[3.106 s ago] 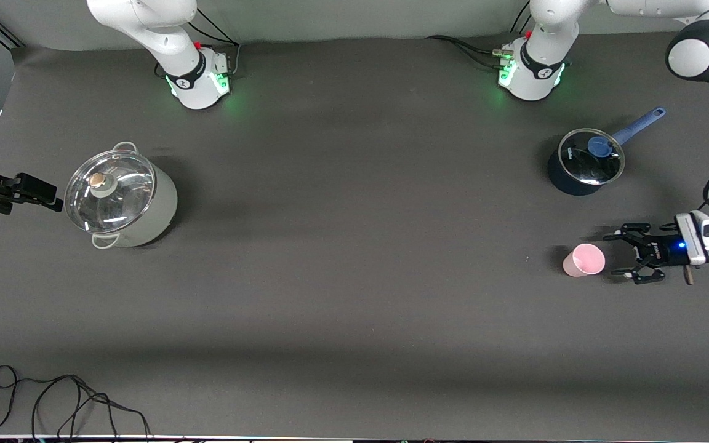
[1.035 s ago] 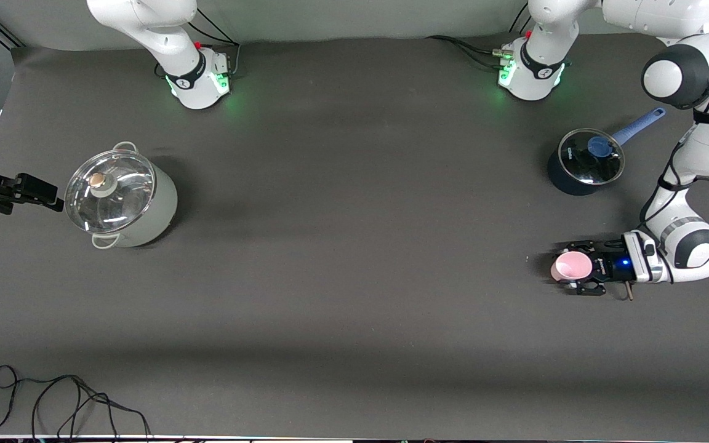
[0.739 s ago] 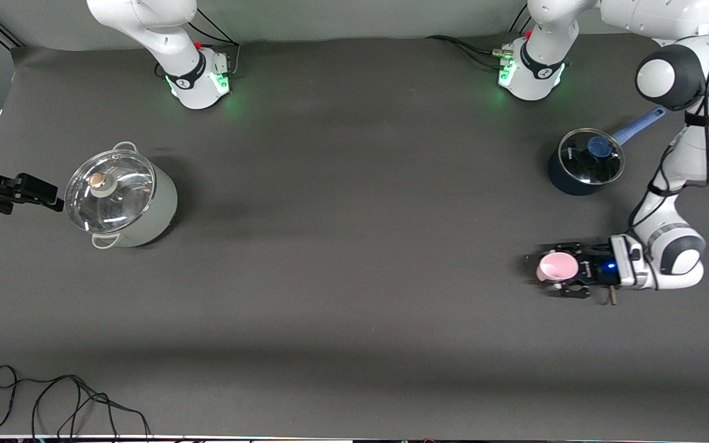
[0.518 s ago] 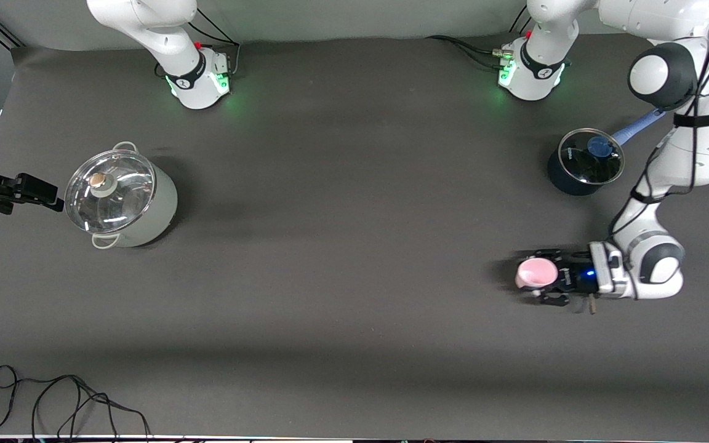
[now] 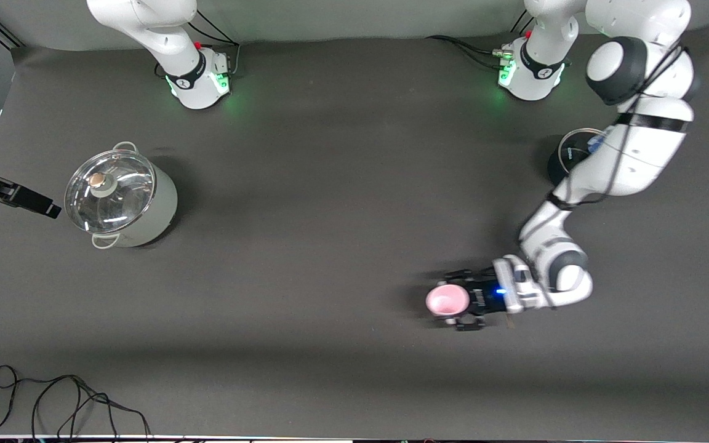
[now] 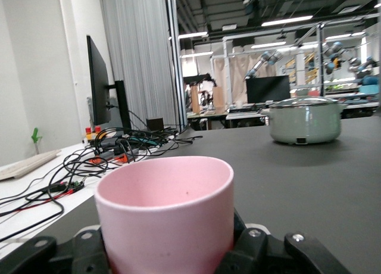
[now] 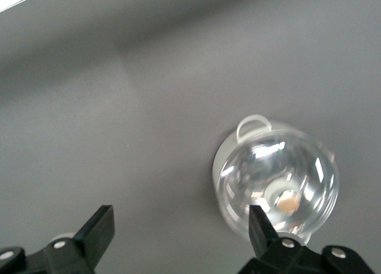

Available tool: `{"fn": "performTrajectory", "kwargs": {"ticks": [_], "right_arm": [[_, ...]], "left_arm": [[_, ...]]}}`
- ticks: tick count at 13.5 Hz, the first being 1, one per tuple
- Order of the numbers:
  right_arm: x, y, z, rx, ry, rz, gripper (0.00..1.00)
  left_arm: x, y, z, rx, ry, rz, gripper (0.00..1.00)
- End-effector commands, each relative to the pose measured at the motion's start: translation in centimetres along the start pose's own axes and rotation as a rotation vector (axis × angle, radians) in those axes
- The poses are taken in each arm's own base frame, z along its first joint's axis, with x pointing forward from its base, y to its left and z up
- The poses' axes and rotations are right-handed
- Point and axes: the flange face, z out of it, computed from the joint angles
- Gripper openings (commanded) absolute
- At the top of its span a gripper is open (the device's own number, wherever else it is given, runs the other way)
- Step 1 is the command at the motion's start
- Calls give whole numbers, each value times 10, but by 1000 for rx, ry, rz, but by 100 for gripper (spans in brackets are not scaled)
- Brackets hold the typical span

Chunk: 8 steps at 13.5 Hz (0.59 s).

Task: Transfer pink cup from left to right arm
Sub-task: 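Lift the pink cup with the left gripper toward the right gripper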

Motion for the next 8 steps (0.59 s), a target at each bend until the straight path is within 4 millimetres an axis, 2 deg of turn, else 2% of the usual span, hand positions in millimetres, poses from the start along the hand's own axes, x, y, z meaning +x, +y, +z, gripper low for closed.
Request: {"fn": "performTrajectory", "kwargs": {"ticks": [1, 4, 6, 8], "right_arm": [[-26, -20, -11, 14, -41, 207, 100], [-38, -38, -15, 27, -45, 277, 100], [-48, -42, -27, 50, -44, 331, 100], [-68, -72, -34, 58, -38, 333, 100]], "left_arm": [[29, 3, 42, 79, -24, -33, 0], [77, 20, 95, 129, -54, -58, 0], [115, 38, 134, 155, -85, -69, 0], [152, 57, 176, 184, -100, -101, 0]]}}
